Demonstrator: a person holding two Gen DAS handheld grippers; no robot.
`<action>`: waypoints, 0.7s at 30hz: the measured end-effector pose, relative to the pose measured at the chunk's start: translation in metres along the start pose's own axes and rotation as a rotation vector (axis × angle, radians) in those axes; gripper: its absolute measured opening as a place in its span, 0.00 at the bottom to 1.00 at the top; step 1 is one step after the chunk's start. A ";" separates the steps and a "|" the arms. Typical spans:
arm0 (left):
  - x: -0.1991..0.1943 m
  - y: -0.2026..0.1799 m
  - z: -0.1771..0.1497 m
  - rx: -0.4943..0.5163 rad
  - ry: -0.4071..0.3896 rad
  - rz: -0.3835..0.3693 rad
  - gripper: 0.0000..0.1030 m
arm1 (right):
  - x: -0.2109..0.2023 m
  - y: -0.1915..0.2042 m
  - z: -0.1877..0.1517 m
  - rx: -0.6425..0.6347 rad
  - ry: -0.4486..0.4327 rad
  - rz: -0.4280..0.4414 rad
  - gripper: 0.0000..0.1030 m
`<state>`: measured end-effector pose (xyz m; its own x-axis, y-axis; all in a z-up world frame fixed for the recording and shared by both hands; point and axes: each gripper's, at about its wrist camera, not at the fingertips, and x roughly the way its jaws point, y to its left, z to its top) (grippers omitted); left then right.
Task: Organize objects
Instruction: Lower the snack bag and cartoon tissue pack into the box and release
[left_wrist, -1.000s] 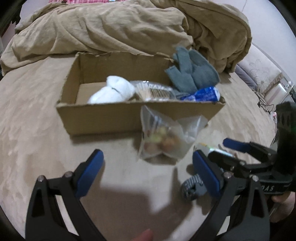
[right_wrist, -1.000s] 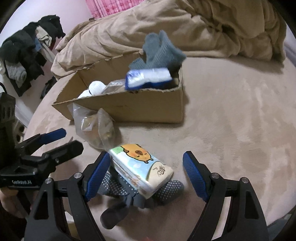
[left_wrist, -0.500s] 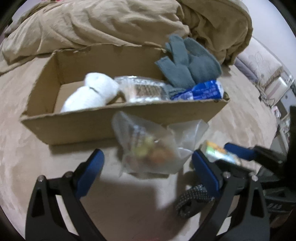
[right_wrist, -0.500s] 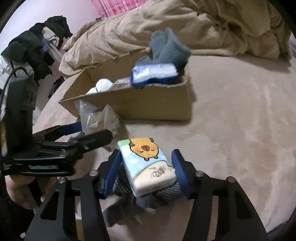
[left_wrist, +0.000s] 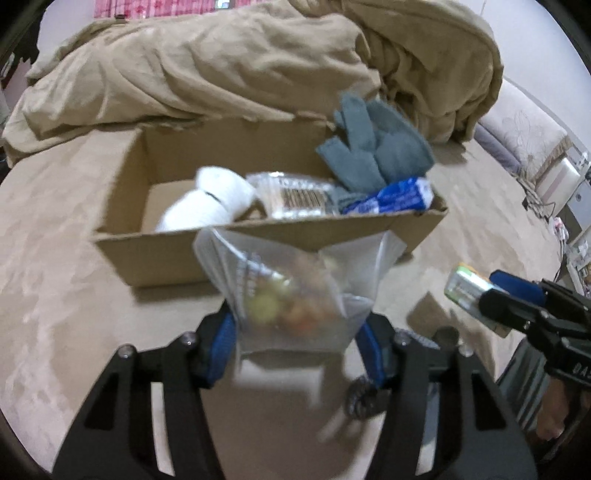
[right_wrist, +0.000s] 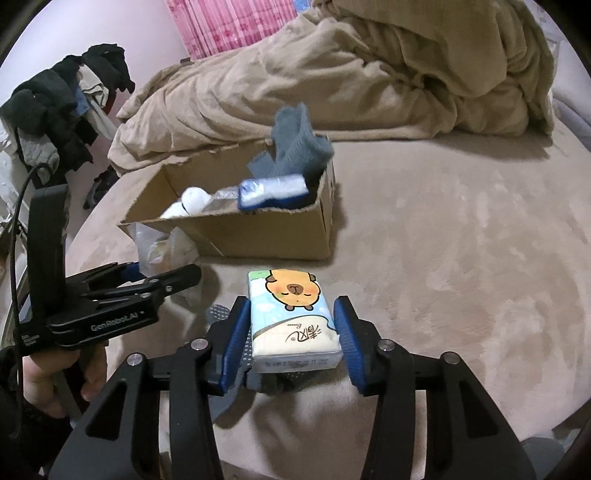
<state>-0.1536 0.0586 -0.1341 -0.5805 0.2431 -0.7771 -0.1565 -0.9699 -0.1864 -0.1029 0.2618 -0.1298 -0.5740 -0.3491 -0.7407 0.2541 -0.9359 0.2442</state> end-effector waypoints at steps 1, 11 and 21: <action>-0.009 0.001 -0.001 -0.004 -0.009 0.003 0.57 | -0.004 0.002 0.000 -0.004 -0.005 -0.001 0.48; -0.099 0.004 -0.030 -0.073 -0.046 0.023 0.57 | -0.048 0.043 0.001 -0.056 -0.051 0.014 0.48; -0.170 0.027 -0.039 -0.143 -0.109 0.034 0.57 | -0.087 0.107 0.016 -0.163 -0.095 0.074 0.48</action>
<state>-0.0275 -0.0098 -0.0306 -0.6681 0.2022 -0.7161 -0.0241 -0.9677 -0.2508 -0.0378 0.1916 -0.0292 -0.6178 -0.4268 -0.6604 0.4165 -0.8900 0.1855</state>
